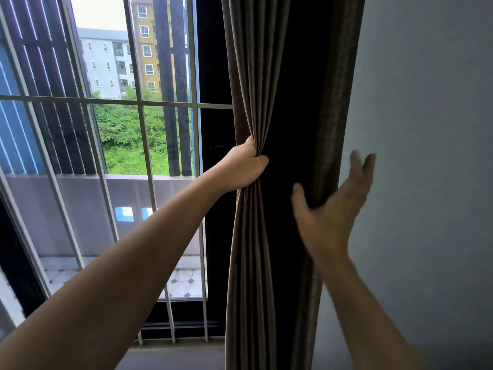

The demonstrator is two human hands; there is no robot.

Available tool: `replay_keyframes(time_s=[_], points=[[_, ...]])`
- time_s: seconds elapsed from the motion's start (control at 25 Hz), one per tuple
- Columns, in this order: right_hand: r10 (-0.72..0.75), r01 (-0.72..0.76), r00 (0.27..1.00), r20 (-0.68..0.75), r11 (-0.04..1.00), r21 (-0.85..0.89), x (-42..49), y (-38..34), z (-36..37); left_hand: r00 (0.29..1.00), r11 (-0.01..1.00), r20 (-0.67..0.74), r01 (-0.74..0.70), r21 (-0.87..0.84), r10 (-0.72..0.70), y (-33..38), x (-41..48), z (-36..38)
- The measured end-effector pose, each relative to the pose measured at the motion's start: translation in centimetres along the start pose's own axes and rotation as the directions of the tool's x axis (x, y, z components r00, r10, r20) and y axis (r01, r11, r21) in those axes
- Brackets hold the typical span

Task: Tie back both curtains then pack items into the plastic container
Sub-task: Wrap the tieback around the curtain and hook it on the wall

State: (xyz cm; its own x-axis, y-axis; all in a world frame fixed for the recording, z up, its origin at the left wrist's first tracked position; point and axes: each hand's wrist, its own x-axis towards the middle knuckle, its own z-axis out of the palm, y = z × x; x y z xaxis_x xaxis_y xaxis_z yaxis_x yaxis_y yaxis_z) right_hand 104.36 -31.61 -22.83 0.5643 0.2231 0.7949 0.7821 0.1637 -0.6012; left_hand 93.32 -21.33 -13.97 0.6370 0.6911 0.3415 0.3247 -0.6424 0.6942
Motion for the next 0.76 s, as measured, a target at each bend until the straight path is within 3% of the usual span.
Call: replay_keyframes(time_s=[0.12, 0.24, 0.4, 0.6, 0.76], points=[[0.183, -0.209, 0.958, 0.222, 0.973, 0.101, 4.9, 0.1, 0.4, 1.0, 1.0, 0.003, -0.006, -0.011, 0.006, 0.1, 0.0, 0.2], [0.074, -0.098, 0.912, 0.404, 0.994, 0.039, 3.8, 1.3, 1.6, 1.0, 1.0, -0.002, -0.005, -0.024, 0.005, -0.1, 0.1, 0.1], [0.041, -0.049, 0.764, 0.644, 0.999, -0.006, -2.0, 4.3, 2.9, 1.0, 1.0, -0.011, -0.008, -0.029, 0.008, -0.2, 0.0, 0.2], [0.113, -0.198, 0.648, 0.753, 0.98, 0.023, -6.0, 6.1, 3.4, 1.0, 1.0, -0.019, -0.013, 0.008, 0.013, -0.3, 0.2, 0.3], [0.142, -0.284, 0.615, 0.776, 0.958, 0.05, -6.0, 5.5, 3.9, 1.0, 1.0, -0.002, -0.02, 0.012, 0.02, -0.3, 0.4, 0.4]])
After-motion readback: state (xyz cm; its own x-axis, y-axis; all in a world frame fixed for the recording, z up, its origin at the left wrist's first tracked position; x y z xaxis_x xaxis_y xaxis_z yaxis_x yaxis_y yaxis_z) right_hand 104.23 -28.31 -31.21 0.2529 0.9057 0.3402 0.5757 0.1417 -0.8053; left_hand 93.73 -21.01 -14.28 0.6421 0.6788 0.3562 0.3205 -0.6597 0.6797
